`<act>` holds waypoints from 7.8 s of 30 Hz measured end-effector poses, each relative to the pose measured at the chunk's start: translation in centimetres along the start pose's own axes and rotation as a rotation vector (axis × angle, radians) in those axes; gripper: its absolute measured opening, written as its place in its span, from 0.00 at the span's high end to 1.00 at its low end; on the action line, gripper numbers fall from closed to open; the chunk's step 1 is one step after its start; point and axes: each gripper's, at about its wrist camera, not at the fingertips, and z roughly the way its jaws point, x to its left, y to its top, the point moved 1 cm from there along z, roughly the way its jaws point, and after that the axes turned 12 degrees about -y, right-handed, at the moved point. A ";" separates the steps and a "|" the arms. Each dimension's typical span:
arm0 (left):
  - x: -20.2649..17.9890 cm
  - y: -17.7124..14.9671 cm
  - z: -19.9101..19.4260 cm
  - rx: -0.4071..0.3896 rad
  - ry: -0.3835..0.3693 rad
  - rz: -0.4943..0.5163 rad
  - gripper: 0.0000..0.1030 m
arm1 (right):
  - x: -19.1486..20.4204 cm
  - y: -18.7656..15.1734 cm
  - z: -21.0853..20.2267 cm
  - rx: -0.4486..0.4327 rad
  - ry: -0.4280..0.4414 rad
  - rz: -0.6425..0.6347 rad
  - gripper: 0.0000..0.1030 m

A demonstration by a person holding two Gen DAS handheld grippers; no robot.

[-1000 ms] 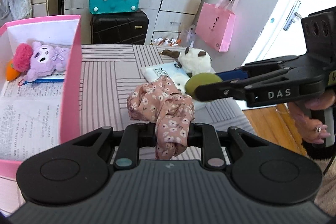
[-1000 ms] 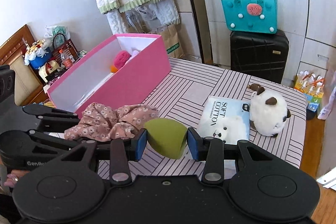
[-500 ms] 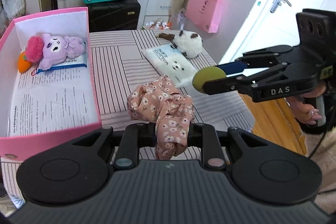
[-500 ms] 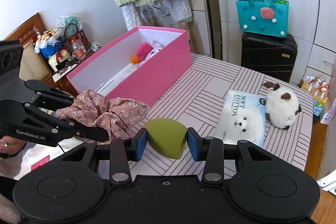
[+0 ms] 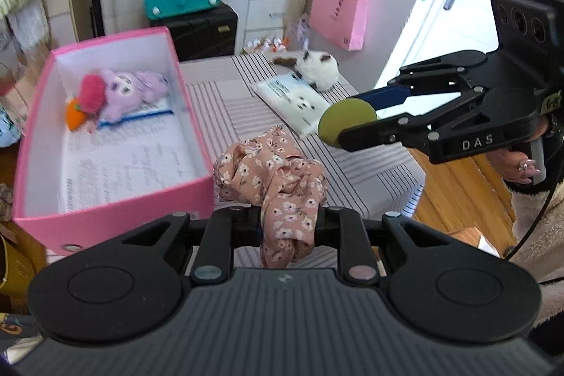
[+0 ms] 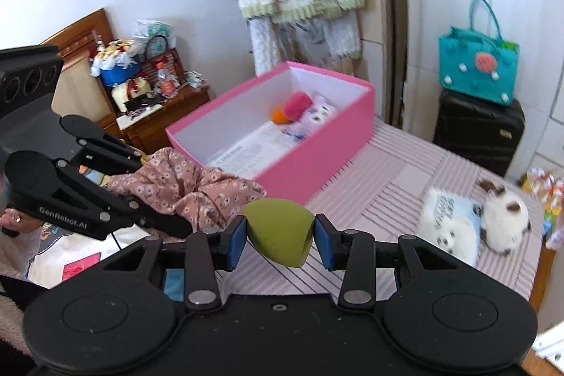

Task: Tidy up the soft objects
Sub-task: 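Carry the scrunchie with the left tool while the right tool carries the ball over the pink box, then lower the scrunchie and green ball into the pink box and open both tools, then move the left tool toward the white SOFT COTTON wipes pack on the table, then close the left tool on the wipes pack edge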

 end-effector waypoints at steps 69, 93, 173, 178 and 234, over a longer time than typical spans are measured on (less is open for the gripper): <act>21.3 8.6 4.3 0.183 0.323 -0.140 0.95 | 6.5 14.0 27.9 0.312 -0.001 -0.364 0.45; 20.0 8.4 5.0 0.216 0.311 -0.177 0.58 | 3.9 13.1 19.2 0.205 0.025 -0.218 0.66; -3.6 0.0 6.2 -0.232 0.213 0.165 0.00 | -4.5 -11.5 1.3 -0.304 -0.275 0.196 0.06; -3.4 2.0 10.1 -0.243 0.180 0.158 0.00 | -7.2 -11.6 4.0 -0.289 -0.286 0.300 0.06; 6.3 9.4 25.4 -0.127 0.122 -0.270 0.63 | -15.5 -8.8 11.8 0.003 -0.162 0.408 0.63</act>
